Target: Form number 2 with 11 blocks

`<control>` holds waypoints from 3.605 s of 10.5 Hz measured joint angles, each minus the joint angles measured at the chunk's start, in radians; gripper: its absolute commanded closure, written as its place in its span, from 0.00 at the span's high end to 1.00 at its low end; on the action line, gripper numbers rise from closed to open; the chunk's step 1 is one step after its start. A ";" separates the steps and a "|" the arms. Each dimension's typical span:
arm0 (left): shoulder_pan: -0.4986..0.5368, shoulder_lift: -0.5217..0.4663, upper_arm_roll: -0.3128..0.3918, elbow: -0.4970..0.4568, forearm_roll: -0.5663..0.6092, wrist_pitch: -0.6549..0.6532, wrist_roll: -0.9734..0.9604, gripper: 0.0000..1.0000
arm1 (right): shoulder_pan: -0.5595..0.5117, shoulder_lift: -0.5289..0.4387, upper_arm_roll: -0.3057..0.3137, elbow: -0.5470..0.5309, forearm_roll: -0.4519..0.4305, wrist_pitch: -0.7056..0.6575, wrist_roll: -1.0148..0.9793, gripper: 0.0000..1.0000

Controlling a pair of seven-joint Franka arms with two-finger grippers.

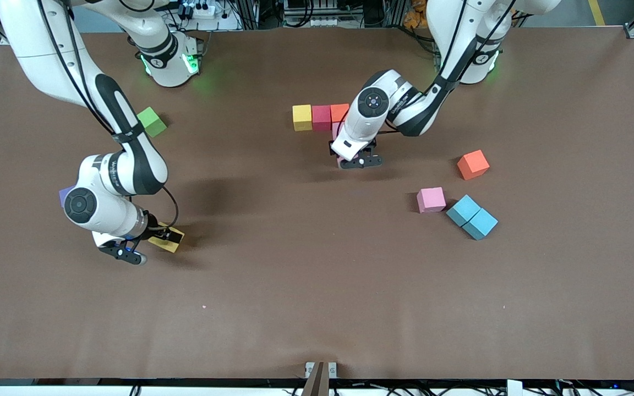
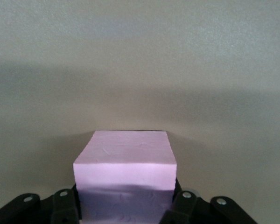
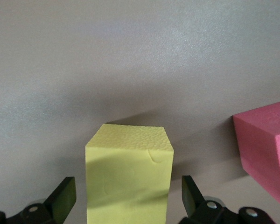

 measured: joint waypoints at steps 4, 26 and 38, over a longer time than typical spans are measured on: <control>-0.012 0.002 0.000 0.000 0.000 0.002 -0.003 0.14 | 0.000 0.005 0.000 -0.003 0.001 0.015 0.000 0.16; 0.381 -0.105 0.046 0.120 0.002 -0.258 0.372 1.00 | 0.655 -0.089 0.060 0.040 -0.151 -0.202 -0.815 0.42; 0.495 -0.055 0.045 0.086 0.021 -0.304 0.514 1.00 | 0.774 0.004 0.060 0.045 -0.171 -0.019 -1.060 0.42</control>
